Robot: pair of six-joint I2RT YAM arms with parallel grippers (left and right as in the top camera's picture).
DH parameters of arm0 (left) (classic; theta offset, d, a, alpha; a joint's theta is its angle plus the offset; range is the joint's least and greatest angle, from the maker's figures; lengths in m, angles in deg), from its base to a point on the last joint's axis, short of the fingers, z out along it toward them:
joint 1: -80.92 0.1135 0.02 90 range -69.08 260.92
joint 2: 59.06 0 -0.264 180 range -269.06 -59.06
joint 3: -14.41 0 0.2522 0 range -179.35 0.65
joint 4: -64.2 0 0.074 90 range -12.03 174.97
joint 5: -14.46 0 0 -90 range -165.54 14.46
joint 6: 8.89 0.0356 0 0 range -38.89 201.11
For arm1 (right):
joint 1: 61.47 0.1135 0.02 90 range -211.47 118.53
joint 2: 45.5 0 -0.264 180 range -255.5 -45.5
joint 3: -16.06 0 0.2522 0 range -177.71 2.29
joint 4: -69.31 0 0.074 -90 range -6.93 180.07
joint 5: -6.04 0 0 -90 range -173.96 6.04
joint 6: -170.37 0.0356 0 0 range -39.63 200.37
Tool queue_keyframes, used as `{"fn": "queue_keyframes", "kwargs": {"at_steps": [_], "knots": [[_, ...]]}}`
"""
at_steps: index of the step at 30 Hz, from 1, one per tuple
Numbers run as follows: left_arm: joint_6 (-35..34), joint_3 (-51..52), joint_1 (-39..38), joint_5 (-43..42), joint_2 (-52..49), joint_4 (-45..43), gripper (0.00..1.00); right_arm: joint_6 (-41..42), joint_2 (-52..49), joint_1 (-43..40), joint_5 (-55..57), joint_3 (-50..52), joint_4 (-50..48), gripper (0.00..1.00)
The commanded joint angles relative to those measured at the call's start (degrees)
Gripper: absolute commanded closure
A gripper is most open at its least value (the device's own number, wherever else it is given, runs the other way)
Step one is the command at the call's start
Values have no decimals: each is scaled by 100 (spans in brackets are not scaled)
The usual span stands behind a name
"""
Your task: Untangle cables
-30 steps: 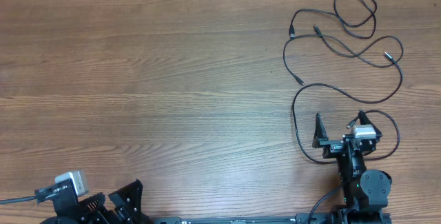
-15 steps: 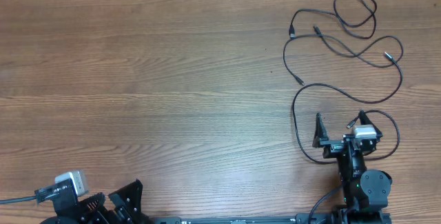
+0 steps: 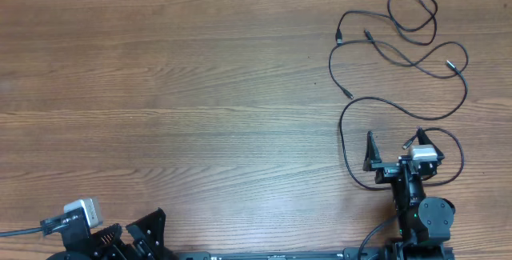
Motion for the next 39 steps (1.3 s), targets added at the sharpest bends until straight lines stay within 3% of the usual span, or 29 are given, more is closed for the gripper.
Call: {"fn": "queue_keyframes", "kwargs": {"at_steps": [1,24,28,35,39], "knots": [[-50,-2,-37,74,17,-7,1,22,57,-13,59,48,-33,0],[87,72,111,-7,9,66,0,22,57,-13,57,48,-33,0],[1300,326,763,-254,9,-415,1,22,57,-13,57,48,-33,0],[3770,756,1696,-1561,7,-2507,1,22,57,-13,57,48,-33,0],[4614,1082,2236,-2367,9,-3244,0,22,57,-13,57,48,-33,0]]}}
